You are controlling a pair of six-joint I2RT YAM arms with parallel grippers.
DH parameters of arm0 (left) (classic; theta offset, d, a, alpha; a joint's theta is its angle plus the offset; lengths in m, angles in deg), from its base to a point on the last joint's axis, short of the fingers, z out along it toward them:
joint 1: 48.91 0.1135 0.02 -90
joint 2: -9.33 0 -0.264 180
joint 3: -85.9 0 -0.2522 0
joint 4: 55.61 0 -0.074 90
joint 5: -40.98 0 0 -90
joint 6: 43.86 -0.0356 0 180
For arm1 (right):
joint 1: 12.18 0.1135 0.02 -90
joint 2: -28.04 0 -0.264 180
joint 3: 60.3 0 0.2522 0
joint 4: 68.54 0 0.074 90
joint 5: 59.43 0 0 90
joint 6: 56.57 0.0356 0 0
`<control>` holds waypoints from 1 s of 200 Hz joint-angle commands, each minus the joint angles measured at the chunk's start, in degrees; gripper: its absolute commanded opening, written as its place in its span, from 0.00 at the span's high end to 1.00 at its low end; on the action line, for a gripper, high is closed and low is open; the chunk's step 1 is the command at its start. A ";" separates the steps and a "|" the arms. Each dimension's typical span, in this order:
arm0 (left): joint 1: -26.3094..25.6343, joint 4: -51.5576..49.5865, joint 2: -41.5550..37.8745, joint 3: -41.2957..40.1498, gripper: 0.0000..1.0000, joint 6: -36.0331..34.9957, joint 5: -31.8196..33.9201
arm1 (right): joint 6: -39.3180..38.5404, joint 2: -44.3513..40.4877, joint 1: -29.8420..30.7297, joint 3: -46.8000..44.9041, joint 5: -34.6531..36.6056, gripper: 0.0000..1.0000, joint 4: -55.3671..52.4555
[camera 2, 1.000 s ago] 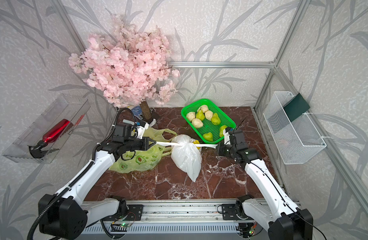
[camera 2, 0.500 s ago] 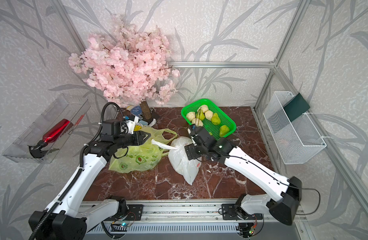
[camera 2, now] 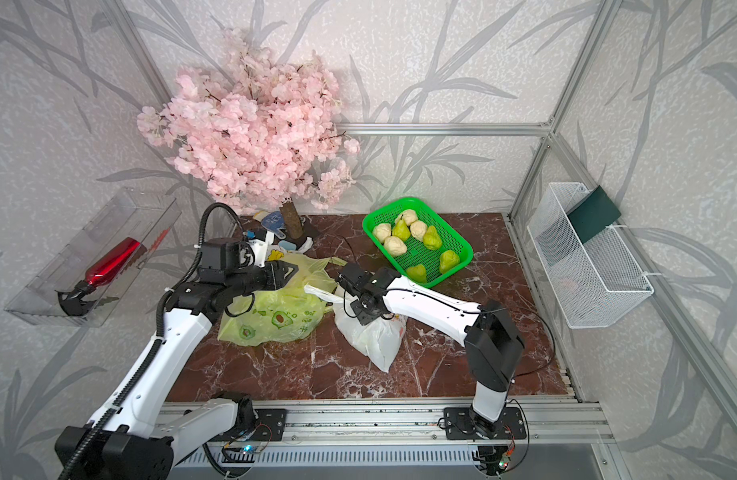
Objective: Place the pears into plastic bags & tie knots
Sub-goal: Move the plastic bag to the center of the board.
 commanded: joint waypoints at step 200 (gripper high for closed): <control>-11.30 -6.10 15.36 5.08 0.41 -11.03 22.56 | -7.74 -33.86 -38.16 -15.68 6.21 0.31 -0.62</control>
